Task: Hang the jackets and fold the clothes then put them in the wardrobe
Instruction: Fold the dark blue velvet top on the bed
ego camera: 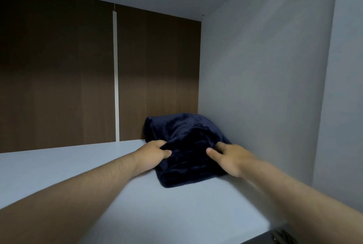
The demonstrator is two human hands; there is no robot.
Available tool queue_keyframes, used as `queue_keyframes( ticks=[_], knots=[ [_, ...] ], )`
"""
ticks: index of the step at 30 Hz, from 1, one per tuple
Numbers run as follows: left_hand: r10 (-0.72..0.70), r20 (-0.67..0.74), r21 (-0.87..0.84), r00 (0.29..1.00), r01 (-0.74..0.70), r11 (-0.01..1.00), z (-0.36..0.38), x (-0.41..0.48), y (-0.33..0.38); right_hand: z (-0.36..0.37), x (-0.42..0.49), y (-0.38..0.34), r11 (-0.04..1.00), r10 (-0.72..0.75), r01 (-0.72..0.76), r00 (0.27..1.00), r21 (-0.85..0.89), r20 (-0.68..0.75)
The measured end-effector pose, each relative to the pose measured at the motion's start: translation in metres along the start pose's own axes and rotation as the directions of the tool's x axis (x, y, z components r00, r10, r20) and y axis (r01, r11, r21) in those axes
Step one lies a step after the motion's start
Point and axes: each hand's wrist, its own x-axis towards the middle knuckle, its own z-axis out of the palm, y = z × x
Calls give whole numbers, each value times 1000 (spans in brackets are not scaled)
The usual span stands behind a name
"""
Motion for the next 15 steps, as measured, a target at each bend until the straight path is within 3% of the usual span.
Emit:
queue_keyframes(
  ticks=[4, 7, 9, 12, 13, 15],
  knots=[
    [17, 39, -90, 999, -14, 996, 2, -2, -2, -20, 33, -20, 994, -109, 101, 957, -43, -270],
    [33, 87, -52, 996, -28, 998, 6, 0, -4, -24, 85, -49, 980, -192, 197, 964, 10, -186],
    [32, 95, -32, 995, -29, 999, 9, 0, -6, -16, 111, -62, 990, -143, 141, 983, -27, -115],
    [19, 109, -137, 994, -4, 991, 5, 6, -4, 15, 134, -54, 997, -68, 69, 997, -25, 37],
    [18, 42, -127, 999, -13, 992, 0, 14, -1, 25, 137, -50, 998, -63, 64, 997, -15, 53],
    [69, -185, 181, 980, -35, 983, -16, 40, 10, 32, 142, -47, 998, -62, 63, 997, -2, 52]
  ],
)
